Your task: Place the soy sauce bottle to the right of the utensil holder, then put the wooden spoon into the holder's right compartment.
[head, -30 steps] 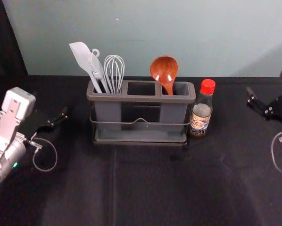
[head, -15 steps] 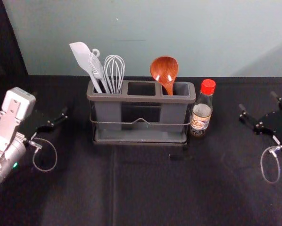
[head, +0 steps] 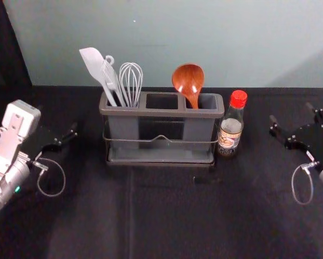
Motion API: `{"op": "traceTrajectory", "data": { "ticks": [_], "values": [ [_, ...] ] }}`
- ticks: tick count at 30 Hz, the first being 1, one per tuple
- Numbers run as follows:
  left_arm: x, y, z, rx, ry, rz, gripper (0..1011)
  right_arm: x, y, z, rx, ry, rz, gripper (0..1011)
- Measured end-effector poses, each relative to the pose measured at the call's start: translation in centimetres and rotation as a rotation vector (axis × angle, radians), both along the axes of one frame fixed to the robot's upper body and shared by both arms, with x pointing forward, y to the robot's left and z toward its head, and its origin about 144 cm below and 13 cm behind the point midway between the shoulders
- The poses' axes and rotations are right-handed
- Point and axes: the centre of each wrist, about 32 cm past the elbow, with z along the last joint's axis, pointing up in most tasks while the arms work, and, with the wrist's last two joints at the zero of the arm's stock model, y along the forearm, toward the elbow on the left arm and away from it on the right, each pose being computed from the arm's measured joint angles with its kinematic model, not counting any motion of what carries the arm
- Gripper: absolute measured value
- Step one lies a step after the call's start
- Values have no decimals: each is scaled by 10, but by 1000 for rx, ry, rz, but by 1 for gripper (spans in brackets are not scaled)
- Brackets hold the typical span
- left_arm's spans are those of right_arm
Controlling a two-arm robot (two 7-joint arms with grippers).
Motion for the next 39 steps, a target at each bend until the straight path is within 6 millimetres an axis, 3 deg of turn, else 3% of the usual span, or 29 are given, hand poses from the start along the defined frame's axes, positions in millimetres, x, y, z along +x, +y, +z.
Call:
{"op": "traceTrajectory", "data": {
  "ticks": [39],
  "values": [
    [0, 0, 0, 0, 0, 0, 1000, 1, 2, -1, 4, -11, -3, 1002]
  ]
}}
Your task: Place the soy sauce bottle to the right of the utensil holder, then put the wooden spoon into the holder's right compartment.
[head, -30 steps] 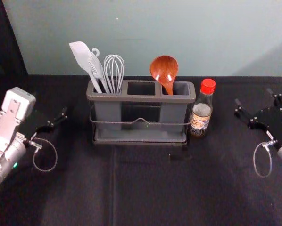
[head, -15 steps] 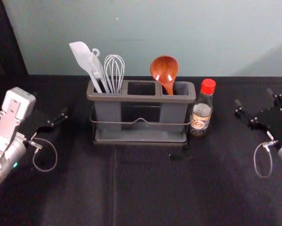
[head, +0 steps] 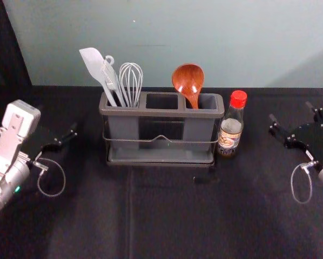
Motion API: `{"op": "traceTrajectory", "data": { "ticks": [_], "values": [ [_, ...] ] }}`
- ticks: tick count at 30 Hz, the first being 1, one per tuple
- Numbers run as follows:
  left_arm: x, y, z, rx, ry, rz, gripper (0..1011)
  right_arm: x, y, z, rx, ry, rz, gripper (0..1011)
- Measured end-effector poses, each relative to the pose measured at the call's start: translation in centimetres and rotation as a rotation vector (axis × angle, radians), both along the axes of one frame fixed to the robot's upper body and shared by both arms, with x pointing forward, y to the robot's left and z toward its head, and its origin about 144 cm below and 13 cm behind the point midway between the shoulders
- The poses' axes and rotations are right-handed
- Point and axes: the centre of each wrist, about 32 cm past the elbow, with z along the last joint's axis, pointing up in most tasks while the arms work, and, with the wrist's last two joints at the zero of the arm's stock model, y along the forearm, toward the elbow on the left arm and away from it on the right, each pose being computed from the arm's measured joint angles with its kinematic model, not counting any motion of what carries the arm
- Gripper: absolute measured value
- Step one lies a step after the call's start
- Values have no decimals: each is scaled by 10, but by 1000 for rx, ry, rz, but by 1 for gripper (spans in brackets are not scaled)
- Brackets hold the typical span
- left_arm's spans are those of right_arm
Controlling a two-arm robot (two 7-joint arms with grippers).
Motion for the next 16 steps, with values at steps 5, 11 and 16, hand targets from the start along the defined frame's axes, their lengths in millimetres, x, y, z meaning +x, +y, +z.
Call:
{"op": "traceTrajectory", "data": {
  "ticks": [5, 11, 16],
  "values": [
    [0, 0, 0, 0, 0, 0, 1000, 0, 0, 0, 0, 0, 0, 1002],
    [0, 0, 0, 0, 0, 0, 1000, 0, 0, 0, 0, 0, 1, 1002],
    [0, 0, 0, 0, 0, 0, 1000, 0, 0, 0, 0, 0, 1, 1003]
  ]
}}
